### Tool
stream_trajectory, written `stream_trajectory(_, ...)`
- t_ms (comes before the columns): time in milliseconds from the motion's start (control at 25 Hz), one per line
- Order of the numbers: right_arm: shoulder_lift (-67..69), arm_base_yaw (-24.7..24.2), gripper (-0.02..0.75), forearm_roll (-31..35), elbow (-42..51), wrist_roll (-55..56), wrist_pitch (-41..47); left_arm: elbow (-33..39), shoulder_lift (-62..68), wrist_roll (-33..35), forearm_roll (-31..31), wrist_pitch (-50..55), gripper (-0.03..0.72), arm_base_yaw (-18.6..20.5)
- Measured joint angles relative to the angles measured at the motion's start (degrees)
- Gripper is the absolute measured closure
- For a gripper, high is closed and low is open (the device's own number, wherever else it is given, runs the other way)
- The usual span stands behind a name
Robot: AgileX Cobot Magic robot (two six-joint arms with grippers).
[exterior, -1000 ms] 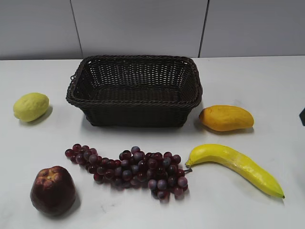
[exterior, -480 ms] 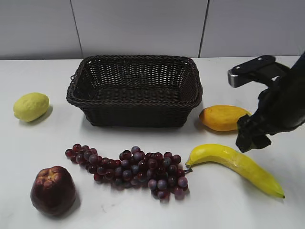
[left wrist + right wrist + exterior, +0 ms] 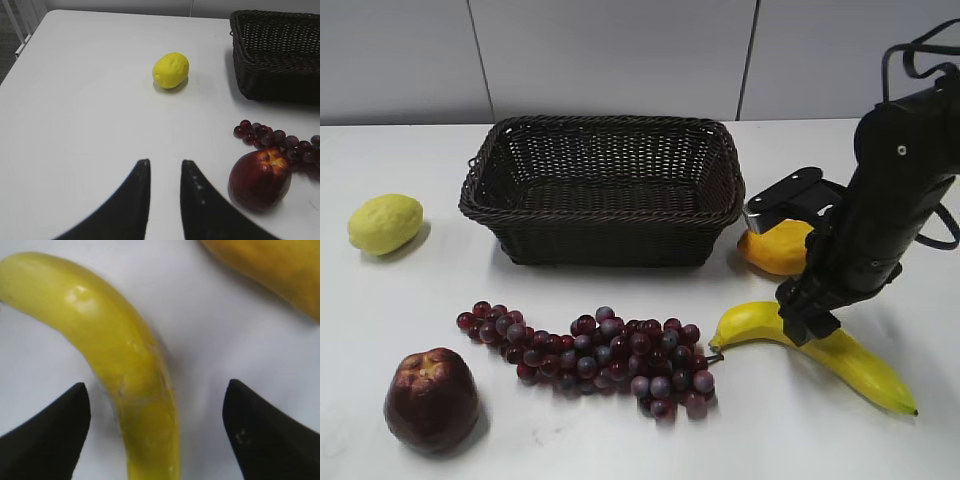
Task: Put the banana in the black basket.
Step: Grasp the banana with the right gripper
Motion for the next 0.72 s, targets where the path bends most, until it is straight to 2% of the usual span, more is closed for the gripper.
stream_trajectory(400,4.4,0.0,0.157,1.7,-1.0,-1.5,-1.8,0.0,0.0,0.0,0.0,0.0,0.486,0.0)
stream_trajectory(600,4.4,0.0,0.269,3.8,-1.1,-2.5,-2.3,0.0,0.0,0.0,0.0,0.0,0.486,0.0)
stream_trajectory(720,4.4,0.0,0.306,4.0,-1.1,-2.6,-2.5,0.0,0.0,0.0,0.0,0.0,0.486,0.0)
